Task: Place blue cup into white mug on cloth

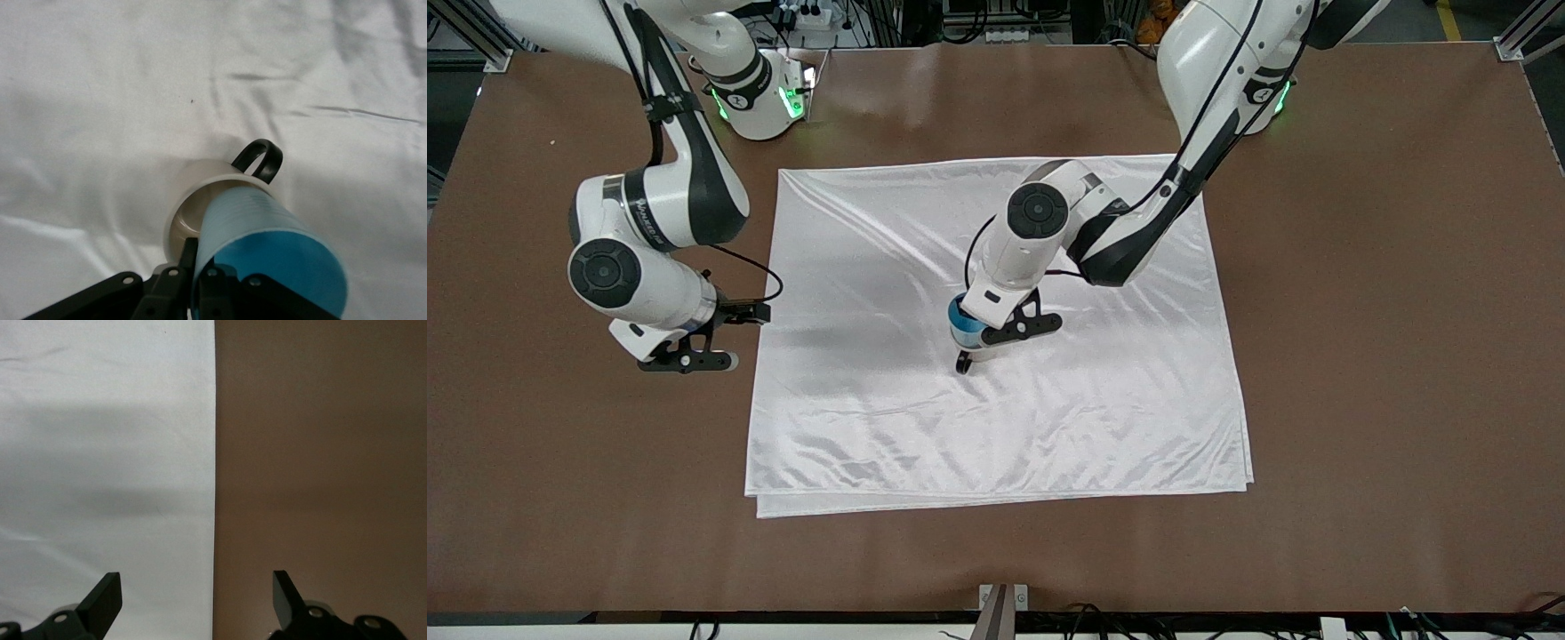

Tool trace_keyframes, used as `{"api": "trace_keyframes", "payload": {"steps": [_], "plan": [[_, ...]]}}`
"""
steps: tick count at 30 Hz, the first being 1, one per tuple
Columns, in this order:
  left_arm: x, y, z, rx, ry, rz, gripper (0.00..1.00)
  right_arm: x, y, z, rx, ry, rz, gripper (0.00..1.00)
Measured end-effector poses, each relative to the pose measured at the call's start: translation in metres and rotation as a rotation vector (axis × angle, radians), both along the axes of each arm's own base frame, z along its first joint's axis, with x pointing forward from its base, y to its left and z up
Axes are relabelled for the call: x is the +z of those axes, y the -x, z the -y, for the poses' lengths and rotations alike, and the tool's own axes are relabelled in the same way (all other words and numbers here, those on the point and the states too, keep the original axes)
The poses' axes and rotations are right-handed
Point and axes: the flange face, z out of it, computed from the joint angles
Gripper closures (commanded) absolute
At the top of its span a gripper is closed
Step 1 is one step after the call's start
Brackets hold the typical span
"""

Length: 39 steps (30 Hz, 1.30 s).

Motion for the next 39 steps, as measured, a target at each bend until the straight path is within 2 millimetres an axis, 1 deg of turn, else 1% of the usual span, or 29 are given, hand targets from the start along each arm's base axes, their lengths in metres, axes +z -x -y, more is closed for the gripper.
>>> {"api": "trace_keyframes", "payload": {"steps": [3, 4, 5, 6, 7, 12, 16, 19, 21, 23, 26, 28, 31, 32, 33, 35, 39], "plan": [[-0.001, -0.001, -0.001, 0.007, -0.002, -0.001, 1.00, 0.001, 0.002, 0.007, 0.008, -0.004, -0.003, 0.00], [-0.001, -0.001, -0.001, 0.008, -0.003, -0.001, 0.85, 0.002, 0.002, 0.011, 0.012, -0.006, -0.003, 0.00], [-0.001, -0.001, -0.002, 0.010, -0.003, -0.002, 0.66, 0.003, 0.003, 0.013, 0.013, -0.007, -0.004, 0.00], [-0.002, -0.002, -0.002, 0.011, -0.004, -0.002, 0.37, 0.003, 0.003, 0.016, 0.014, -0.008, -0.003, 0.00], [-0.002, -0.002, -0.002, 0.012, -0.005, -0.002, 0.00, 0.005, 0.004, 0.018, 0.015, -0.010, -0.003, 0.00], [-0.004, -0.004, -0.004, 0.016, -0.008, -0.002, 0.00, 0.010, 0.007, 0.030, 0.023, -0.016, -0.001, 0.00], [-0.002, -0.006, -0.006, 0.020, -0.008, 0.003, 0.00, 0.014, 0.008, 0.042, 0.031, -0.022, 0.001, 0.00], [0.005, -0.011, -0.007, 0.026, -0.002, 0.015, 0.00, 0.015, 0.008, 0.052, 0.034, -0.026, 0.001, 0.00], [0.016, -0.016, -0.011, 0.035, 0.001, 0.028, 0.00, 0.016, 0.008, 0.057, 0.033, -0.028, 0.001, 0.00], [0.031, -0.024, -0.017, 0.048, 0.000, 0.047, 0.00, 0.017, 0.008, 0.059, 0.031, -0.028, -0.001, 0.00], [0.065, -0.038, -0.034, 0.075, -0.009, 0.083, 0.00, 0.023, 0.007, 0.059, 0.028, -0.026, -0.012, 0.00], [0.088, -0.046, -0.046, 0.094, -0.016, 0.105, 0.00, 0.033, 0.006, 0.059, 0.026, -0.024, -0.020, 0.00], [0.130, -0.057, -0.071, 0.130, -0.028, 0.144, 0.00, 0.054, 0.002, 0.059, 0.023, -0.023, -0.025, 0.00], [0.141, -0.059, -0.078, 0.141, -0.032, 0.153, 0.00, 0.061, 0.001, 0.059, 0.022, -0.022, -0.025, 0.00], [0.155, -0.062, -0.088, 0.156, -0.039, 0.162, 0.00, 0.070, 0.000, 0.059, 0.021, -0.022, -0.024, 0.00], [0.178, -0.066, -0.107, 0.178, -0.056, 0.177, 0.00, 0.086, -0.003, 0.059, 0.019, -0.022, -0.018, 0.00], [0.217, -0.072, -0.143, 0.187, -0.090, 0.197, 0.00, 0.113, -0.007, 0.058, 0.018, -0.022, -0.003, 0.00]]}}
